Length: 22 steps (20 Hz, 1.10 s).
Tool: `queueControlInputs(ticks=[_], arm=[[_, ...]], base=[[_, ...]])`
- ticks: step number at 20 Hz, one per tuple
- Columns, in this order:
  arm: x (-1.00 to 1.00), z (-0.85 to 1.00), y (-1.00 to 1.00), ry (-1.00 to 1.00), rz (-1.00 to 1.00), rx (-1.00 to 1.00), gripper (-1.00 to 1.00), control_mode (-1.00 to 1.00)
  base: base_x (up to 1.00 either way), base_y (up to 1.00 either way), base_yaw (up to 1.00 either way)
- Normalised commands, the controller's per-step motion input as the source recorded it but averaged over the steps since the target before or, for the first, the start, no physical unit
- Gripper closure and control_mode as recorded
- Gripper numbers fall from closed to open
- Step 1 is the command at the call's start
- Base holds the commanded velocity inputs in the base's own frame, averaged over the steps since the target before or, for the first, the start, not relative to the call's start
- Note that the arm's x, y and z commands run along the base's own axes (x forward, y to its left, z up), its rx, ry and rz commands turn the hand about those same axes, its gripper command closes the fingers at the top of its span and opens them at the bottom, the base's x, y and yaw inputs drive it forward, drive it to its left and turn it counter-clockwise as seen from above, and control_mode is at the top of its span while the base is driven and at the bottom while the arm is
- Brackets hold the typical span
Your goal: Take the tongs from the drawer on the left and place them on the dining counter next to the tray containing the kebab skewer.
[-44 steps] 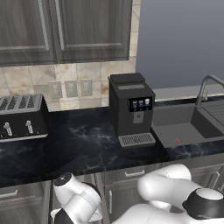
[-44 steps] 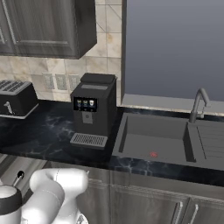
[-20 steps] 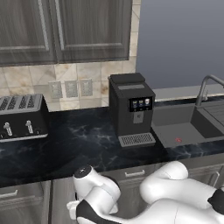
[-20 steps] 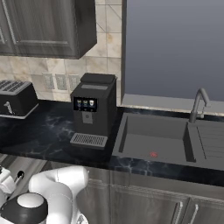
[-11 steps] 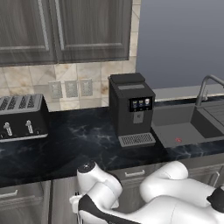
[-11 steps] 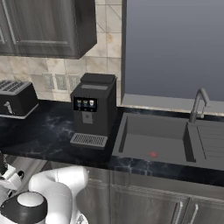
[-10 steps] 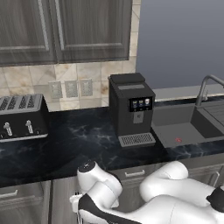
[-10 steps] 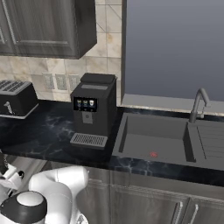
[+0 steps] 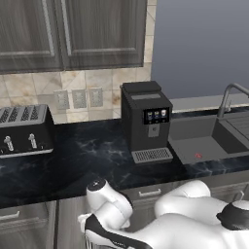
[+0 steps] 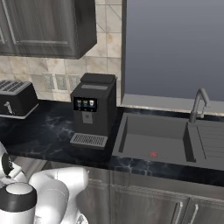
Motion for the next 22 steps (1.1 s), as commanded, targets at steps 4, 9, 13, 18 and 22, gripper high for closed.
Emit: queueControlInputs(ticks=[4,9,13,18,22], arm=[[0.15,-0.20,0.15,0.00,0.00,-0.02,-1.00,-1.00],[0.06,-0.12,0.21,0.00,0.00,-0.02,-1.00,-1.00],[0.04,-0.08,0.18,0.02,0.00,0.00,-1.00,-1.00],[0.06,-0.11,0.08,0.02,0.00,0.00,-1.00,-1.00],[0.04,-0.23,0.06,0.00,0.00,-0.01,-1.00,-1.00]], base=[[0.00,0.00,0.00],[0.00,0.00,0.00],[0.00,0.00,0.00],[0.00,0.00,0.00],[0.00,0.00,0.00]])
